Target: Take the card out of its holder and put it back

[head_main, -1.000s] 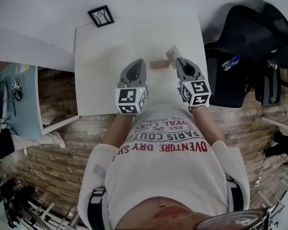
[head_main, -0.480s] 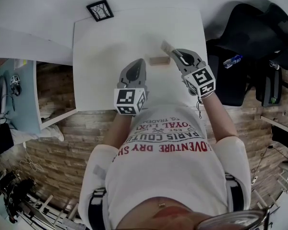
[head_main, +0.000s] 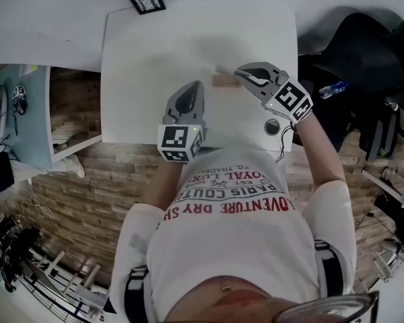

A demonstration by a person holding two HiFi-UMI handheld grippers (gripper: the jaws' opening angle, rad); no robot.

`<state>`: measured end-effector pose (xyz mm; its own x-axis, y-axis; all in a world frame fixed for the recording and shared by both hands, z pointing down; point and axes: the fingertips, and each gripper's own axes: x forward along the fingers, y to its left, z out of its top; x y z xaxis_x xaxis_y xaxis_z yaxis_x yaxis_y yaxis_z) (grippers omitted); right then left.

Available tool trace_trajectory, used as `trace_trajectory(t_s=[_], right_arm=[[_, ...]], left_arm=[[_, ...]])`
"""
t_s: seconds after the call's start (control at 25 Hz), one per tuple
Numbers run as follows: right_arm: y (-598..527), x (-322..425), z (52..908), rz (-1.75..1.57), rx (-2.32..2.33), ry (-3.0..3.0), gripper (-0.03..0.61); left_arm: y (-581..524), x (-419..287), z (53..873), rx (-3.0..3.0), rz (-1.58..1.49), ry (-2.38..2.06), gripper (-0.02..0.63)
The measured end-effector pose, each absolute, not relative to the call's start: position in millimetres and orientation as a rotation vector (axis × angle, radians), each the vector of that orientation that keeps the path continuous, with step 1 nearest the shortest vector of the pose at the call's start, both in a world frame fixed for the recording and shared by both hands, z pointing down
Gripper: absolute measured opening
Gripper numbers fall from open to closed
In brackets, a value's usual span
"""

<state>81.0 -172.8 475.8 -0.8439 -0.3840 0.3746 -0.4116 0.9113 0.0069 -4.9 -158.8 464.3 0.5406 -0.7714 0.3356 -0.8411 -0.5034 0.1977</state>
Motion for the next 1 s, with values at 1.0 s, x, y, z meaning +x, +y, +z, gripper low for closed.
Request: trace_trajectory(t_s=[1.0], right_arm=[[-177.9,70.4,508.6,0.142,0.160,-2.736,0.035]], left_arm=[[-156.4,-7.9,484.2,2.318,0.265,-1.444,0.025]])
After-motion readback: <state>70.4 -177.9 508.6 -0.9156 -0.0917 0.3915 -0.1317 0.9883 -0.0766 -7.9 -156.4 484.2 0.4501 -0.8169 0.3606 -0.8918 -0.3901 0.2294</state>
